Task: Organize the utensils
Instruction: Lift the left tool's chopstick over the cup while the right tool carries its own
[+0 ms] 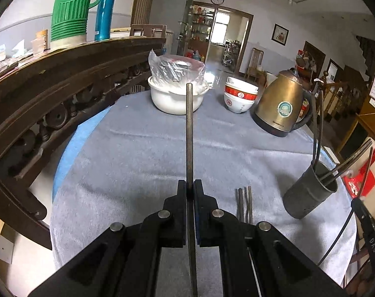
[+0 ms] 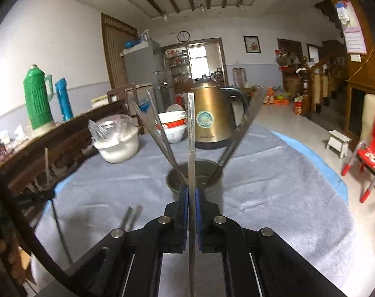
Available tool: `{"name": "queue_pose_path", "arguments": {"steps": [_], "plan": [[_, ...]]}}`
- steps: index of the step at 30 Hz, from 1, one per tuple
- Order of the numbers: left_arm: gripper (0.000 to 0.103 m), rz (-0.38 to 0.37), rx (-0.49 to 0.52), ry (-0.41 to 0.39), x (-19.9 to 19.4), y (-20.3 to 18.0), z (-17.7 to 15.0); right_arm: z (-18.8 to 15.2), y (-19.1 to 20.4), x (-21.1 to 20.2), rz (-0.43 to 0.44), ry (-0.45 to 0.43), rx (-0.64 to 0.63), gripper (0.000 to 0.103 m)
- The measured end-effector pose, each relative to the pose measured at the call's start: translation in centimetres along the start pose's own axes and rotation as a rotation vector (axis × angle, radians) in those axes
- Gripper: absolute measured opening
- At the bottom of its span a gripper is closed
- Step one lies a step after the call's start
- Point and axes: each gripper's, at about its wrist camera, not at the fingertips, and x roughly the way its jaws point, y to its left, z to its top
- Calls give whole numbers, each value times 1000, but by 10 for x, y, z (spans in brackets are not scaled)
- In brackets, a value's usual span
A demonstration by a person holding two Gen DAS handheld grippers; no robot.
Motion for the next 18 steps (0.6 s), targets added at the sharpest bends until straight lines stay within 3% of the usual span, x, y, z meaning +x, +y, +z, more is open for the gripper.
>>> {"name": "queue_pose_path", "arguments": {"steps": [18], "plan": [[7, 15, -14, -71, -42, 24, -30, -19, -15, -59, -7, -20, -26, 7]]}}
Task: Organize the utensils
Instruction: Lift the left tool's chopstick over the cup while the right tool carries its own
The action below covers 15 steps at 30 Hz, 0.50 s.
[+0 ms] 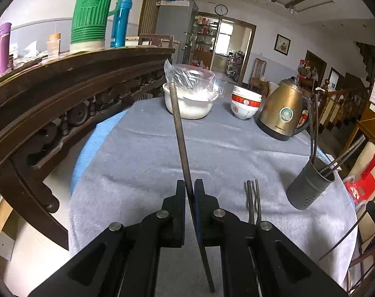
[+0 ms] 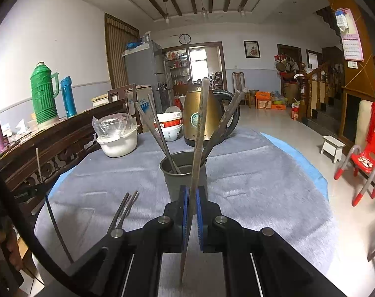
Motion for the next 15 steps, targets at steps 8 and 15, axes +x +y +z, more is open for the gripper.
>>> {"name": "queue_pose_path", "arguments": {"steps": [8, 15], "plan": [[8, -20, -10, -22, -28, 6, -8, -3, -1, -8, 2, 7, 18, 7], [8, -49, -3, -32, -43, 3, -13, -5, -6, -15, 2, 10, 36, 7]]}}
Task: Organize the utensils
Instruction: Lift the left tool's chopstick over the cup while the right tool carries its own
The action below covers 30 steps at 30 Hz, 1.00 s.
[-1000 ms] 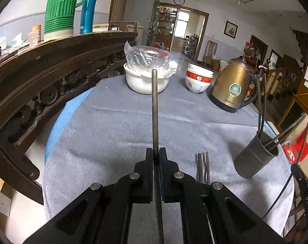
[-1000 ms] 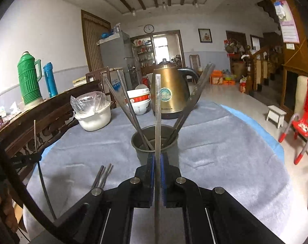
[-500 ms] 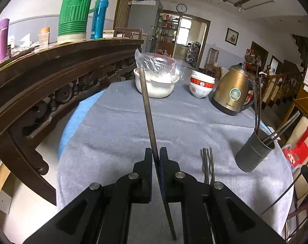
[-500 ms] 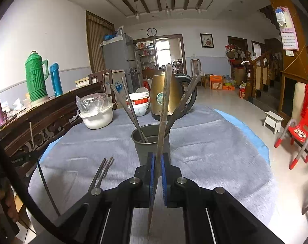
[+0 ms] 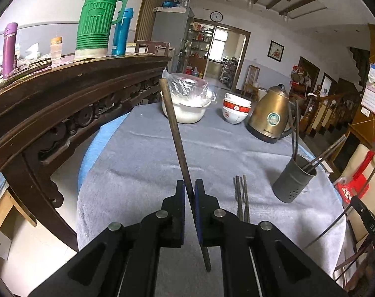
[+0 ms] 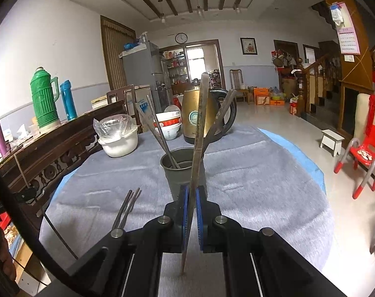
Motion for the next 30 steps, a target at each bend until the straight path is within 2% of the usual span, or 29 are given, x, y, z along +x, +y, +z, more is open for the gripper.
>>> {"name": "queue_pose_path", "arguments": {"steps": [9, 30], "plan": [[5, -37, -38, 7, 0, -2, 10, 4, -13, 2, 20, 13, 67, 6], [5, -208, -172, -60, -2, -31, 77, 56, -22, -12, 93, -106, 143, 6]]}}
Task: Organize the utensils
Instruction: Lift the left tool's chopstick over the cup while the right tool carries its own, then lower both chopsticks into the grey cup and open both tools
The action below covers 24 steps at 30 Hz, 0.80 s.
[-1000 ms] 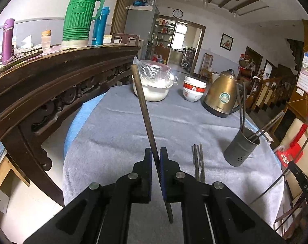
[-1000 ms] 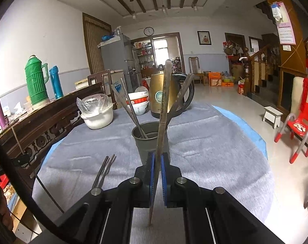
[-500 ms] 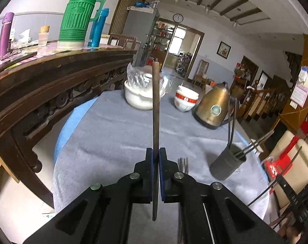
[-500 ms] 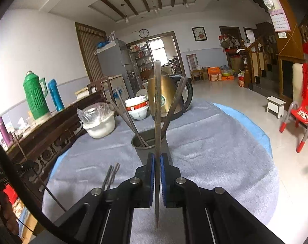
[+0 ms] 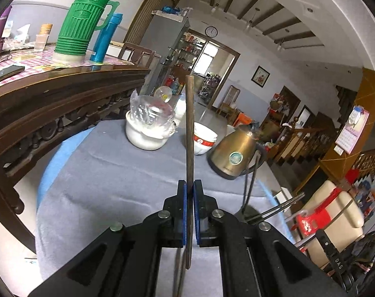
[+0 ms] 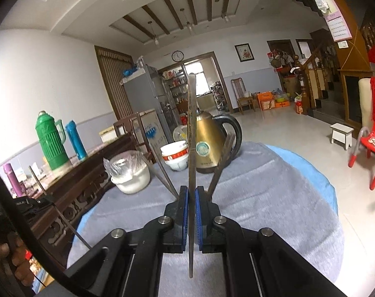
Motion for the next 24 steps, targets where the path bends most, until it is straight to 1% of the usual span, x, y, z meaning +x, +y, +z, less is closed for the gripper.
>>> {"name": "queue_pose_path", "arguments": {"steps": [4, 9, 18, 24], "plan": [[5, -16, 2, -13, 3, -10, 6, 14, 0, -2, 12, -32, 11, 6], [5, -17, 38, -16, 15, -30, 9, 28, 0, -3, 21, -61, 17, 6], [5, -22, 91, -3, 32, -55, 11, 35, -1, 1, 16, -60, 20, 6], [5, -14, 100, 10, 39, -57, 12, 39, -1, 2, 16, -67, 16, 6]]}}
